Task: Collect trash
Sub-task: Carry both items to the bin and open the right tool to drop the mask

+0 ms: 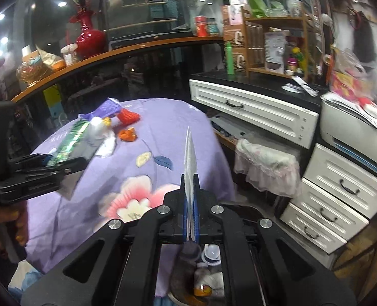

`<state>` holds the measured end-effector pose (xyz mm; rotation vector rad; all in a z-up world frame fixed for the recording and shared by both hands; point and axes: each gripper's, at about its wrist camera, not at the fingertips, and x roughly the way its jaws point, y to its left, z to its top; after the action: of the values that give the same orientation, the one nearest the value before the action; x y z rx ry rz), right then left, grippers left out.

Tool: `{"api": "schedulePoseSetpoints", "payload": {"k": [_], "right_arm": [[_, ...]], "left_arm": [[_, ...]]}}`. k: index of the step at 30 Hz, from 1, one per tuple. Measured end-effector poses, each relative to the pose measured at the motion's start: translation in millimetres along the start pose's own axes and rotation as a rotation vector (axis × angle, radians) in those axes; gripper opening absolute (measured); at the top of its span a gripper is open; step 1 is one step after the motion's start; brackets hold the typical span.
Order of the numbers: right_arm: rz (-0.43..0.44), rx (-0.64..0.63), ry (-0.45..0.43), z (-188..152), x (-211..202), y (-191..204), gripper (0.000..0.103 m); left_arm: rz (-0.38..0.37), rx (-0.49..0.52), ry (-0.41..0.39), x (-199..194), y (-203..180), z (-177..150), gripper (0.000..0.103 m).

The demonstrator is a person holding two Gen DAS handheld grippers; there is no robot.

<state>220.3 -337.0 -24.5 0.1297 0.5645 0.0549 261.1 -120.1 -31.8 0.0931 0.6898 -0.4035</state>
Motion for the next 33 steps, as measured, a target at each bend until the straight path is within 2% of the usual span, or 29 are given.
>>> {"api": "schedulePoseSetpoints", "payload": {"k": [8, 17, 20, 24, 30, 32, 33], "right_arm": [[-0.039, 0.07, 0.084, -40, -8, -40, 0.004], [-0.036, 0.182, 0.259, -101, 39, -79, 0.004], [-0.033, 0.218, 0.331, -129, 68, -88, 0.004], [-0.041, 0.222, 0.38, -153, 95, -89, 0.004], [-0.06, 0.22, 0.441, -174, 125, -87, 0.005], [-0.068, 0.223, 0.448, -176, 127, -87, 0.007], [-0.066, 0.227, 0.447, -176, 127, -87, 0.01]], "left_arm": [[-0.102, 0.014, 0.006, -16, -48, -21, 0.049], [-0.199, 0.072, 0.066, -7, -103, -46, 0.049], [-0.209, 0.092, 0.086, -2, -116, -53, 0.049], [-0.212, 0.102, 0.111, 4, -124, -61, 0.049], [-0.213, 0.113, 0.142, 13, -131, -70, 0.049], [-0.218, 0.117, 0.153, 15, -132, -72, 0.049], [-0.22, 0.119, 0.157, 17, -134, -73, 0.049]]}}
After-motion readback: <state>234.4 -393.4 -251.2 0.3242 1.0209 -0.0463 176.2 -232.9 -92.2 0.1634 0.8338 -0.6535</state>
